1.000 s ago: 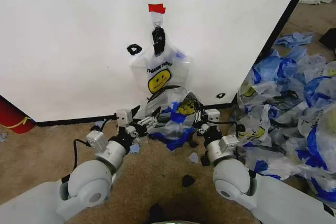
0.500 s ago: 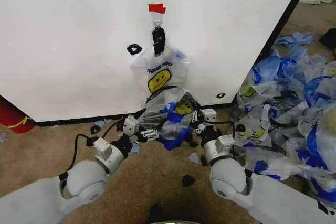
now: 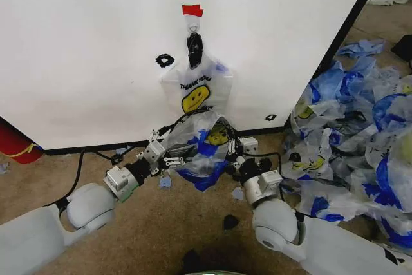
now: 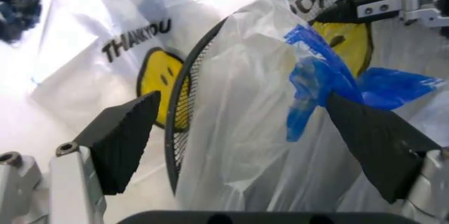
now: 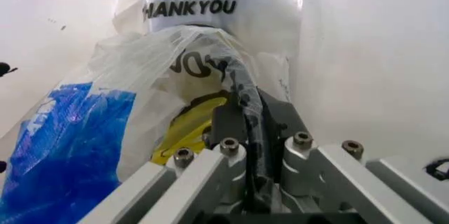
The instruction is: Pick up the garbage bag from the wall and place it over the trash bin.
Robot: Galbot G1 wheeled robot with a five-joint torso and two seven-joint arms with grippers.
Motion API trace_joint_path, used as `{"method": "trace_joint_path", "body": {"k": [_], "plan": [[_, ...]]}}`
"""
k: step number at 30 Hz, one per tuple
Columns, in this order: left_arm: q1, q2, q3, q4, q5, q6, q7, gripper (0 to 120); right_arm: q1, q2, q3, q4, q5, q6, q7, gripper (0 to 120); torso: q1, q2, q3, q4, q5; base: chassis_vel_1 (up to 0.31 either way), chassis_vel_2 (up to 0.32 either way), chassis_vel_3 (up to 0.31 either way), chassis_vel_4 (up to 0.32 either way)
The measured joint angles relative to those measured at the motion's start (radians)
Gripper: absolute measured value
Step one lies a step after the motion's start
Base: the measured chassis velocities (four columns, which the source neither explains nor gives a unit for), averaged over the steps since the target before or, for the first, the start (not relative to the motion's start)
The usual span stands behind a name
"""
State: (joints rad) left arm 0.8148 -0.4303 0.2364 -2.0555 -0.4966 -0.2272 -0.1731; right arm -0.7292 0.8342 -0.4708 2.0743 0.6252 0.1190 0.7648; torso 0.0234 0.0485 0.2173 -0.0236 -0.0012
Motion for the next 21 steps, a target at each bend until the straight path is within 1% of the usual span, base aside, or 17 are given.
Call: {"method": "trace_joint_path", "body": {"k": [11, 21], "plan": [[-0.012, 0.010, 0.037, 0.011, 0.006, 0.002, -0.007, 94, 0.010, 0.026, -0.005, 0.017, 0.038, -0.017, 0.032, 1, 0.000, 0.000, 0.000, 0.0000, 0.0001, 0.000, 0.000, 0.000, 0.000], [-0.014, 0.001, 0.028, 0.023, 0.025, -0.007, -0.029, 92, 0.014, 0.039, -0.014, 0.025, 0.049, -0.024, 0.042, 1, 0.000, 0.000, 0.000, 0.0000, 0.0002, 0.000, 0.000, 0.000, 0.000]]}}
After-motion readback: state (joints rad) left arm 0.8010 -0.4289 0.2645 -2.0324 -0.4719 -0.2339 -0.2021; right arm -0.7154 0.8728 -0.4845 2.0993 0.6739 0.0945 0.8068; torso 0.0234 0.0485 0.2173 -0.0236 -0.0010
